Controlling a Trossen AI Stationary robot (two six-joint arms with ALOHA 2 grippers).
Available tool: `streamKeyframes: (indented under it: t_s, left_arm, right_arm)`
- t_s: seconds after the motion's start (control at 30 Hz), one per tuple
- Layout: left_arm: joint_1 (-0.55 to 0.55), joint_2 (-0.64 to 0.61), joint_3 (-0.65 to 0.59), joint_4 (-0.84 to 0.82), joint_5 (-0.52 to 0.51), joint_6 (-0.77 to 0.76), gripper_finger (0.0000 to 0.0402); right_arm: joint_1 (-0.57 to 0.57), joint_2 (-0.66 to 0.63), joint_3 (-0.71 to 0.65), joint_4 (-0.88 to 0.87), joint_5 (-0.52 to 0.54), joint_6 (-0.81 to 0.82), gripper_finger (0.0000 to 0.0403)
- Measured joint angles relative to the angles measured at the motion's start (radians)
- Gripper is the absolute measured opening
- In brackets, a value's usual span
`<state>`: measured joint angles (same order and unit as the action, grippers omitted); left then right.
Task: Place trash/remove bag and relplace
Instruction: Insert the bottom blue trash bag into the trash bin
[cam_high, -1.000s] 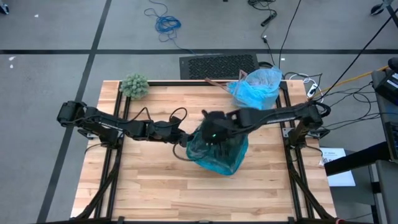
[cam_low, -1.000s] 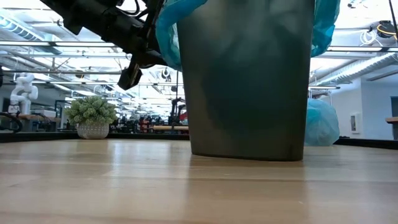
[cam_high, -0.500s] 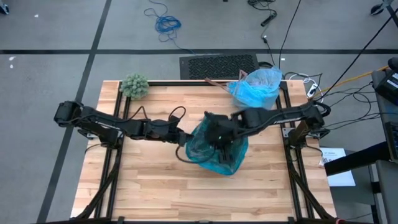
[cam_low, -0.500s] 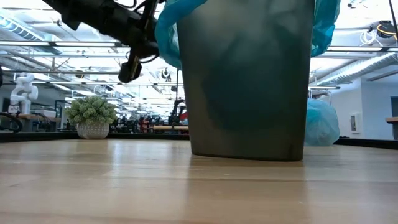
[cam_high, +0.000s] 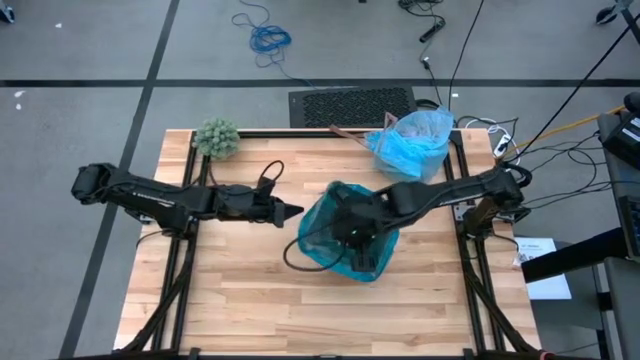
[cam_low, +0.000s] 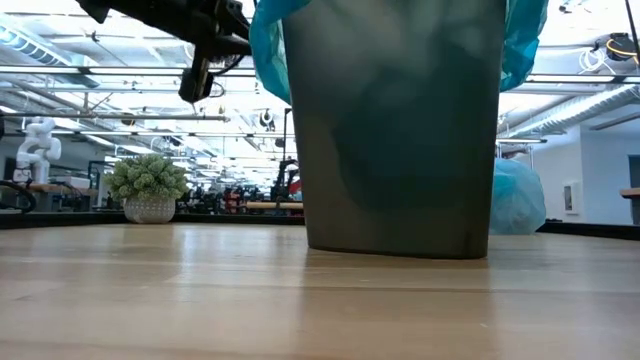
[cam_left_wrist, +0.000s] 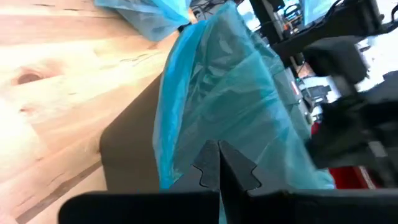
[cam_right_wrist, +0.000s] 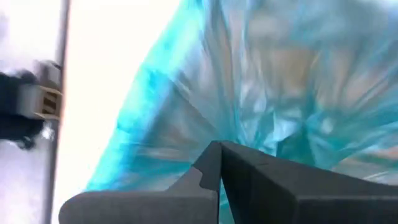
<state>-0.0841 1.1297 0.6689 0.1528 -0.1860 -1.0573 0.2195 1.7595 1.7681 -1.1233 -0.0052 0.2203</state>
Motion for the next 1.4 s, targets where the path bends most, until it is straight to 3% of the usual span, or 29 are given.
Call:
streamKeyframes:
  t_s: [0.17,0.27,0.57,0.67,0.9,1.07,1.2,1.3,1.4]
  left_arm:
    - [-0.015,0.006,0.0,0.026,-0.001,-0.026,0.0]
    - [-0.043,0.043,0.0,0.016,0.002,-0.036,0.0]
    - [-0.092,0.18,0.0,0.032,0.006,-0.063,0.0]
    - [-0.1,0.214,-0.001,0.058,0.02,-0.087,0.0]
    - [-0.105,0.124,-0.003,0.065,-0.008,-0.056,0.0]
    - [-0.093,-0.009,-0.003,-0.063,-0.055,-0.036,0.0]
    - [-0.093,-0.097,-0.003,-0.133,-0.101,-0.035,0.0]
    - [-0.093,-0.144,-0.003,-0.146,-0.136,-0.023,0.0]
    - [-0.093,-0.178,-0.003,-0.144,-0.159,-0.005,0.0]
  right_arm:
    - [-0.002,-0.003,0.169,-0.041,0.037,0.004,0.0]
    - [-0.006,-0.004,0.199,-0.038,0.071,0.004,0.0]
    - [-0.018,0.058,-0.045,0.043,0.076,0.017,0.0]
    - [-0.016,0.05,-0.062,0.04,0.075,0.032,0.0]
    - [-0.014,0.024,0.191,-0.107,0.13,0.075,0.0]
    - [-0.017,0.026,0.308,-0.207,0.197,0.082,0.0]
    - [-0.024,0.031,0.223,-0.251,0.216,0.052,0.0]
    - [-0.025,0.039,0.069,-0.15,0.207,0.001,0.0]
    - [-0.024,0.037,-0.081,-0.009,0.127,-0.016,0.0]
